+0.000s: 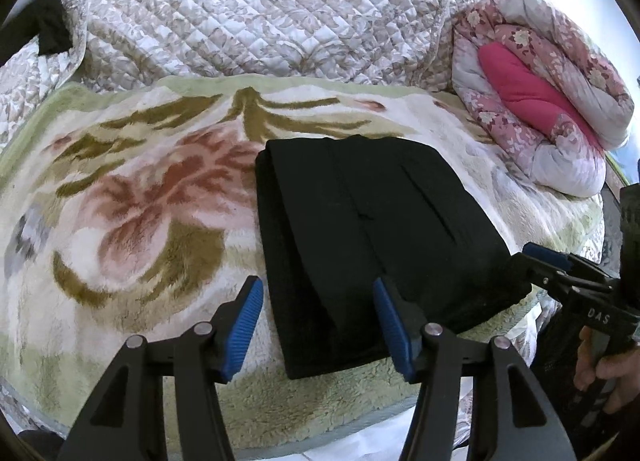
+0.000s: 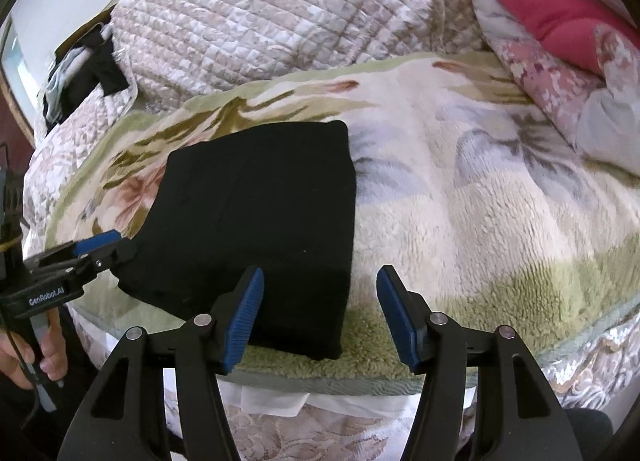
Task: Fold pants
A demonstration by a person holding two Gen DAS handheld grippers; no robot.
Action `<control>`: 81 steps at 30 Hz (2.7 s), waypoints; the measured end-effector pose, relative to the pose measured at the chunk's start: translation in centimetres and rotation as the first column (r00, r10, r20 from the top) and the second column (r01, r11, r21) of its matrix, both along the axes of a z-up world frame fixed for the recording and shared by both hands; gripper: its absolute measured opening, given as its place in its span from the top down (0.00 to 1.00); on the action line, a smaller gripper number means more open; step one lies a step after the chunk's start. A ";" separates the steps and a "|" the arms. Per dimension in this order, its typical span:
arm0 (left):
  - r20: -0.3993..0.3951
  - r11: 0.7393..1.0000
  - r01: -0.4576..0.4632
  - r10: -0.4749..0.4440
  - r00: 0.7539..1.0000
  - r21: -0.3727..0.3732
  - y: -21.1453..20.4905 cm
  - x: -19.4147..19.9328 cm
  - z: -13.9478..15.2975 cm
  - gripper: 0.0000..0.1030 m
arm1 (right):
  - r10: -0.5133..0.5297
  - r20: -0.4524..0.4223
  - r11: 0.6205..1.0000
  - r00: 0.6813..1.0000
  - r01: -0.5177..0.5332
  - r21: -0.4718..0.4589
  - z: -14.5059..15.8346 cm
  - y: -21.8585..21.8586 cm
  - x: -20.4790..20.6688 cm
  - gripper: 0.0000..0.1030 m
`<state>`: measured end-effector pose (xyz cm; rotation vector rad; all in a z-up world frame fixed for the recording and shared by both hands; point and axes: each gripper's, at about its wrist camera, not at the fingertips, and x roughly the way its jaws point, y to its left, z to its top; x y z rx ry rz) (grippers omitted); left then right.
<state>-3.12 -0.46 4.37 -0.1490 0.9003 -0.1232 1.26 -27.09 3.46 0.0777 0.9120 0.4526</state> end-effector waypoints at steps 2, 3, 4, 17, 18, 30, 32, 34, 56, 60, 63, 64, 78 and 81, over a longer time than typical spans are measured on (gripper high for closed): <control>-0.004 1.000 -0.001 0.001 1.000 -0.016 0.3 0.1 -0.2 0.42 | 0.003 -0.012 1.000 1.000 -0.003 0.016 -0.1 -0.1 0.1 0.43; -0.004 1.000 -0.002 0.002 1.000 -0.024 0.4 0.1 -0.2 0.42 | 0.004 -0.019 1.000 1.000 -0.003 0.022 -0.2 -0.1 0.3 0.43; -0.007 0.999 -0.004 0.003 1.000 -0.033 0.6 0.3 -0.3 0.42 | 0.008 -0.031 0.999 0.999 -0.007 0.035 -0.3 -0.2 0.5 0.43; -0.057 0.985 -0.031 0.021 0.998 -0.171 3.0 4.4 -2.1 0.42 | 0.018 -0.132 0.987 0.991 0.004 0.160 -1.9 0.1 5.3 0.43; -0.059 0.981 -0.029 0.018 0.998 -0.191 3.2 4.6 -2.3 0.42 | 0.023 -0.138 0.985 0.990 0.002 0.173 -2.1 0.2 5.7 0.43; -0.047 0.956 -0.032 0.019 0.999 -0.292 3.5 6.2 -3.4 0.42 | 0.050 -0.161 0.967 0.986 -0.007 0.253 -2.8 0.8 7.3 0.58; -0.047 0.954 -0.043 0.031 0.998 -0.298 3.5 5.2 -3.5 0.43 | 0.053 -0.176 0.959 0.983 -0.001 0.282 -3.1 0.3 6.5 0.63; -0.051 0.945 -0.061 0.047 0.998 -0.320 3.4 4.0 -3.9 0.43 | 0.062 -0.189 0.951 0.980 -0.001 0.310 -3.4 0.1 6.0 0.65; 0.042 0.966 -0.002 0.013 0.999 -0.257 3.2 6.2 2.4 0.78 | 0.135 -0.070 0.934 0.988 -0.103 0.343 2.9 3.3 8.6 0.86; 0.081 0.972 0.005 0.014 0.997 -0.237 4.6 8.4 3.6 0.78 | 0.155 -0.035 0.931 0.987 -0.134 0.339 3.8 4.8 11.3 0.86; 0.102 0.978 0.004 0.018 0.995 -0.207 5.6 10.5 4.1 0.78 | 0.166 -0.019 0.934 0.986 -0.151 0.324 4.2 6.4 13.4 0.86; 0.103 0.979 0.001 0.021 0.994 -0.205 5.9 11.2 4.1 0.78 | 0.171 -0.011 0.935 0.985 -0.158 0.316 4.3 6.9 14.1 0.86; -0.034 0.979 -0.119 0.115 0.993 -0.167 9.7 18.2 -3.3 0.68 | 0.112 -0.029 0.990 0.993 -0.109 0.088 -0.4 8.8 20.2 0.72; -0.005 0.978 -0.145 0.146 0.989 -0.147 10.3 16.4 -2.9 0.69 | 0.081 0.018 0.996 0.997 -0.081 0.049 0.4 7.5 18.9 0.71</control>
